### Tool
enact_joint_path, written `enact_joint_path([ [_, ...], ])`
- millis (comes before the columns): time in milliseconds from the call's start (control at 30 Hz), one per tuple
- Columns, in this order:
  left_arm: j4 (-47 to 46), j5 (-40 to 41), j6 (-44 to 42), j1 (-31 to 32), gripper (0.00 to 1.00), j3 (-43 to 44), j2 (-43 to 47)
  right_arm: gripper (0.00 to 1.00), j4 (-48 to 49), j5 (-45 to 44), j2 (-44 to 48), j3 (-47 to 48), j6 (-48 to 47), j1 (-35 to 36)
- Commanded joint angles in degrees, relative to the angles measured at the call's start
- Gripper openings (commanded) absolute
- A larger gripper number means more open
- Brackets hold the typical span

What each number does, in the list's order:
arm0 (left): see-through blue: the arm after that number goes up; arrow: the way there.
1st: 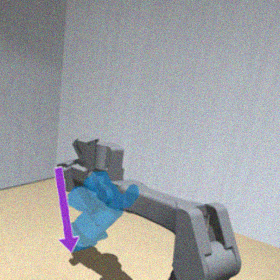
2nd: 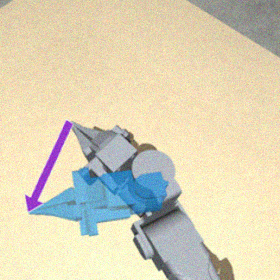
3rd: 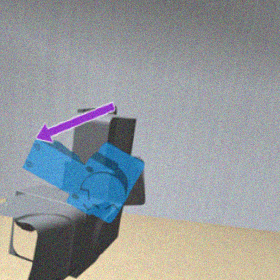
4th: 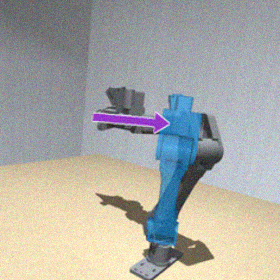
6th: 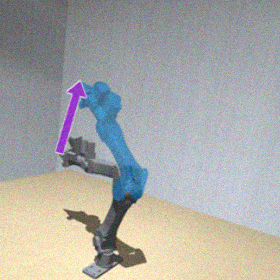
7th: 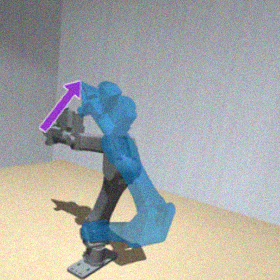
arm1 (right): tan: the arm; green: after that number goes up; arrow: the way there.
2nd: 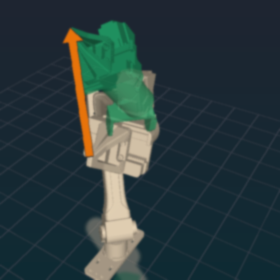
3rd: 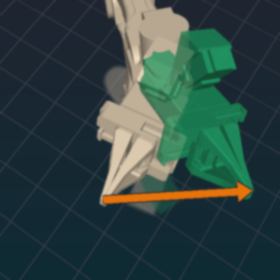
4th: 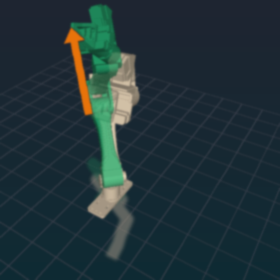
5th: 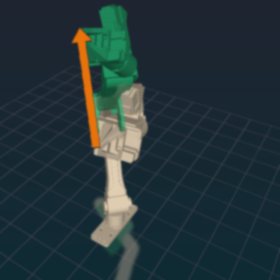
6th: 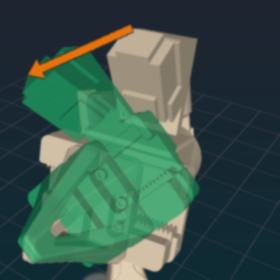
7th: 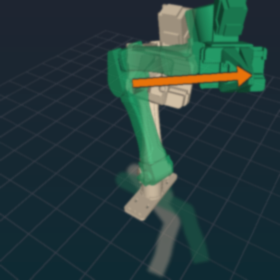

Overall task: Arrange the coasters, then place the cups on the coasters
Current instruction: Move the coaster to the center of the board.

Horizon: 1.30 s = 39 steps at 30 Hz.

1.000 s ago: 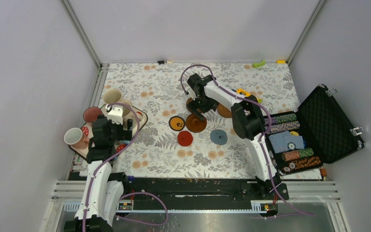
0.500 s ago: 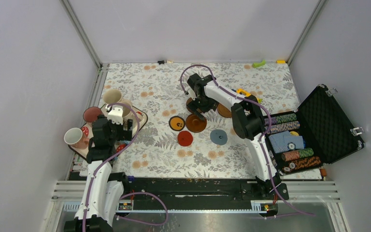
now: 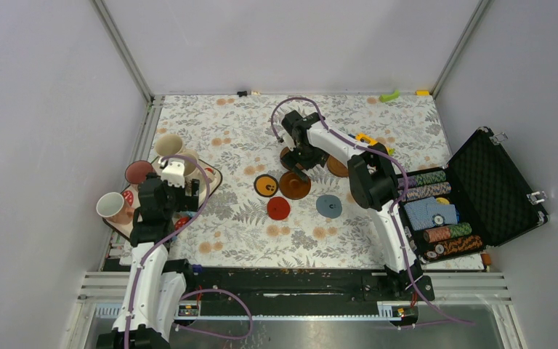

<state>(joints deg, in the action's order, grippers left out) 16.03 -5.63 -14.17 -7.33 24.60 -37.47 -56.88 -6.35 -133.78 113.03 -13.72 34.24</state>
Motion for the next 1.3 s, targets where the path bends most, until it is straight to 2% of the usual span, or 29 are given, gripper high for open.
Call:
enact_joint_path([
  [0, -2.3, -0.2, -0.5, -0.3, 0.99, 1.5, 0.8, 0.91, -0.6, 0.1, 1.4, 0.1, -0.8, 0.4],
  [367, -2.4, -0.3, -0.5, -0.4, 0.99, 1.5, 1.0, 0.91, -0.6, -0.7, 1.1, -0.1, -1.4, 0.5],
  [867, -2.3, -0.2, -0.4, -0.3, 0.99, 1.5, 1.4, 0.94, 1.0, -14.4, -1.0, -0.4, -2.3, 0.5],
  [1033, -2.3, -0.3, -0.4, -0.3, 0.99, 1.4, 1.4, 0.95, 1.7, -16.6, -1.0, -0.6, -2.1, 0.5],
  [1267, -2.3, -0.3, -0.4, -0.3, 0.99, 1.4, 1.3, 0.95, 1.7, -11.7, 0.9, -1.2, -2.1, 0.5],
])
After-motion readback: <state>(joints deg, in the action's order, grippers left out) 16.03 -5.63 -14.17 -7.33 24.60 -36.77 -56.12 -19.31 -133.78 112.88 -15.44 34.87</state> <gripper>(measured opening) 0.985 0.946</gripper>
